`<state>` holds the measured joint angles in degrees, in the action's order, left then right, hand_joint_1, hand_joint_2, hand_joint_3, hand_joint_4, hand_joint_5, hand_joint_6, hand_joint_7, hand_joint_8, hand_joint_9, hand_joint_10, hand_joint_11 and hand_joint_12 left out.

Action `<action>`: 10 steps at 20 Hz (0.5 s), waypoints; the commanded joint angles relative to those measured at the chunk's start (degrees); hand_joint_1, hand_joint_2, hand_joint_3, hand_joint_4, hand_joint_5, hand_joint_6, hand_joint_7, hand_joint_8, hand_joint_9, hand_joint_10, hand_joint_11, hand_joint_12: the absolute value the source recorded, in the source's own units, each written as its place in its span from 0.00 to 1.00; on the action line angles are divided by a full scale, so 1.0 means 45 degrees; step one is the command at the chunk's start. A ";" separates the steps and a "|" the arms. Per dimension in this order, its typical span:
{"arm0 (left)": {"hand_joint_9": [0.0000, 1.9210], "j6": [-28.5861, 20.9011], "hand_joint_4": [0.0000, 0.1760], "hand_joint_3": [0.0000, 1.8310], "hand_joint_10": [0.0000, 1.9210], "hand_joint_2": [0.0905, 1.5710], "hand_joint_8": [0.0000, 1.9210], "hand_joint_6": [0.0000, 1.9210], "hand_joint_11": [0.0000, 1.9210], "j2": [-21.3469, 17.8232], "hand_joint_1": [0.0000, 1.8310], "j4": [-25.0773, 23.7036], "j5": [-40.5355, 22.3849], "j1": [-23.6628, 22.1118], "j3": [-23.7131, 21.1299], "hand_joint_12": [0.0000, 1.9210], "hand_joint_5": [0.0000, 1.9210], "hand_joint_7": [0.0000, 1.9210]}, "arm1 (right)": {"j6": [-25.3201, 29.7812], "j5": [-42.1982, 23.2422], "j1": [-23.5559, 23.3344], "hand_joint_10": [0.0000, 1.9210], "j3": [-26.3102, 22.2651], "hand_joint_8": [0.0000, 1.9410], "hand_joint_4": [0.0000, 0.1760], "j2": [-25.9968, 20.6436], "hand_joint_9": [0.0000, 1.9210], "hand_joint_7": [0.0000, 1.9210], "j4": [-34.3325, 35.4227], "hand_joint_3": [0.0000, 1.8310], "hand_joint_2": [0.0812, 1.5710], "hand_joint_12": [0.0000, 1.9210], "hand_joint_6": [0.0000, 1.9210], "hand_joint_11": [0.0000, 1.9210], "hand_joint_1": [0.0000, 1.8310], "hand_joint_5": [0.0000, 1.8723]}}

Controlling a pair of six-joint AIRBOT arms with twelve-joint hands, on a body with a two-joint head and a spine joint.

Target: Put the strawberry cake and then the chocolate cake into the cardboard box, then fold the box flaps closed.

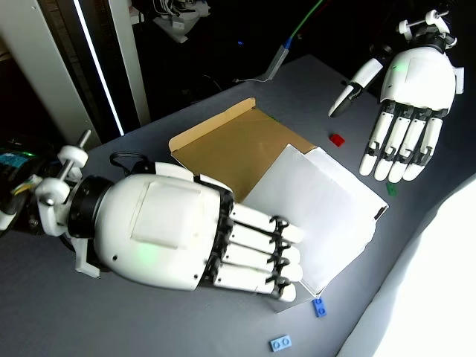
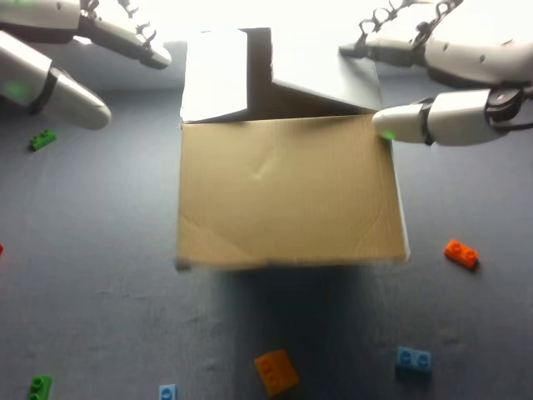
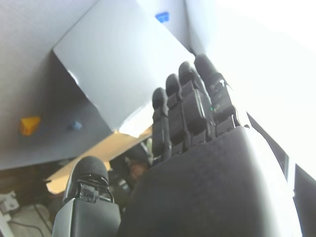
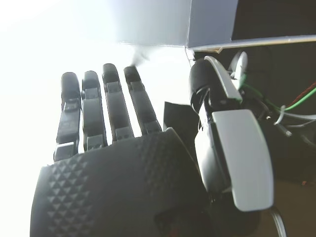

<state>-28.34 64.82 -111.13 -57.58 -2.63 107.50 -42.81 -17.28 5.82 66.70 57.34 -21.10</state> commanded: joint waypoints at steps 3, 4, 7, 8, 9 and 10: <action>0.19 -0.0003 0.00 0.00 0.00 0.73 0.00 0.00 0.00 -0.0122 0.00 0.0451 0.0061 0.0031 0.0364 0.46 0.16 0.19 | 0.0065 -0.0943 -0.0071 0.00 0.0044 0.00 0.00 -0.0013 0.08 0.11 -0.0164 0.00 0.84 0.26 0.00 0.00 0.01 0.07; 0.18 -0.0003 0.00 0.00 0.00 0.73 0.00 0.00 0.00 -0.0126 0.00 0.0352 -0.0001 0.0073 0.0432 0.44 0.16 0.19 | 0.0065 -0.0814 -0.0075 0.00 0.0084 0.00 0.00 0.0045 0.09 0.11 -0.0163 0.00 0.84 0.27 0.00 0.00 0.01 0.08; 0.18 -0.0001 0.00 0.00 0.00 0.73 0.00 0.00 0.00 -0.0166 0.00 0.0084 -0.0289 0.0210 0.0587 0.44 0.16 0.18 | 0.0050 -0.0167 -0.0036 0.00 0.0308 0.00 0.00 0.0241 0.06 0.08 -0.0162 0.00 0.84 0.19 0.00 0.00 0.00 0.06; 0.19 -0.0001 0.00 0.00 0.00 0.72 0.00 0.00 0.00 -0.0177 0.00 0.0012 -0.0382 0.0236 0.0615 0.47 0.17 0.19 | 0.0061 0.0001 -0.0034 0.00 0.0359 0.00 0.00 0.0278 0.06 0.07 -0.0162 0.00 0.83 0.19 0.00 0.00 0.00 0.05; 0.19 0.0013 0.00 0.00 0.00 0.72 0.00 0.00 0.00 -0.0194 0.00 -0.0009 -0.0528 0.0303 0.0646 0.48 0.17 0.19 | 0.0078 0.0078 -0.0015 0.00 0.0398 0.00 0.00 0.0297 0.05 0.06 -0.0159 0.00 0.83 0.18 0.00 0.00 0.00 0.05; 0.19 0.0042 0.00 0.00 0.00 0.72 0.00 0.00 0.00 -0.0238 0.00 -0.0013 -0.0688 0.0375 0.0646 0.49 0.18 0.19 | 0.0084 0.0083 -0.0003 0.00 0.0395 0.00 0.00 0.0298 0.05 0.07 -0.0159 0.00 0.83 0.20 0.00 0.00 0.00 0.05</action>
<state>-28.32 64.51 -115.33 -60.80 -0.51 109.97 -42.24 -13.32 5.98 68.12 59.42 -22.28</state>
